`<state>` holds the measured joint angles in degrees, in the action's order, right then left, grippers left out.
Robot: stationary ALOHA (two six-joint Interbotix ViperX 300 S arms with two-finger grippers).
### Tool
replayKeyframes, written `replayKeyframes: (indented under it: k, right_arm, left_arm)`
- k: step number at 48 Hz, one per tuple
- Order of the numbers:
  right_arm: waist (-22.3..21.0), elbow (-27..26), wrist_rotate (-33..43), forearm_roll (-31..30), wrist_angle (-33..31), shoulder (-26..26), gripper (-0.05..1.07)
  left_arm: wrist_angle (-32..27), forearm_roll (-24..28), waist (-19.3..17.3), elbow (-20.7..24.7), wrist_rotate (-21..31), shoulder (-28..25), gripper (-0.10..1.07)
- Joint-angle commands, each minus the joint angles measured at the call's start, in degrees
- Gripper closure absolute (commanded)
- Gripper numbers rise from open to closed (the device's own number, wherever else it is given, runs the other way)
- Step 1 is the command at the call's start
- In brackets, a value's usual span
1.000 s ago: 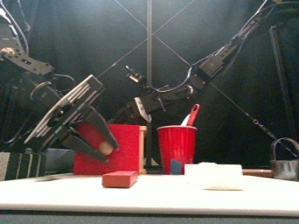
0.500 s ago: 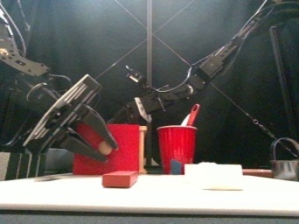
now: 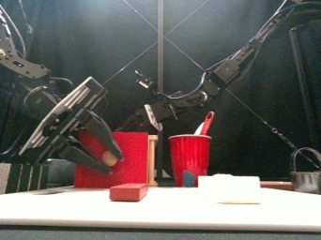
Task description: Grab cookie cutter
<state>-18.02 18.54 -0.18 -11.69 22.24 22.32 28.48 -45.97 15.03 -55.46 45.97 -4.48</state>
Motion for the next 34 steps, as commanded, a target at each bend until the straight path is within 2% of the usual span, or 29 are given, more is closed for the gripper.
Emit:
replayKeyframes:
  k: [1,23,34]
  right_arm:
    - [-0.1,0.4,0.2,0.0,-1.1,0.4,1.01]
    - [-0.1,0.4,0.1,0.0,-1.1,0.4,1.01]
    - [-0.1,0.4,0.1,0.0,-1.1,0.4,1.01]
  left_arm:
    - [1.2,0.4,0.5,1.2,-0.5,0.1,0.33]
    - [4.1,0.6,0.5,1.1,-1.8,1.0,0.07]
    - [1.5,1.1,0.7,0.6,-1.8,3.3,0.04]
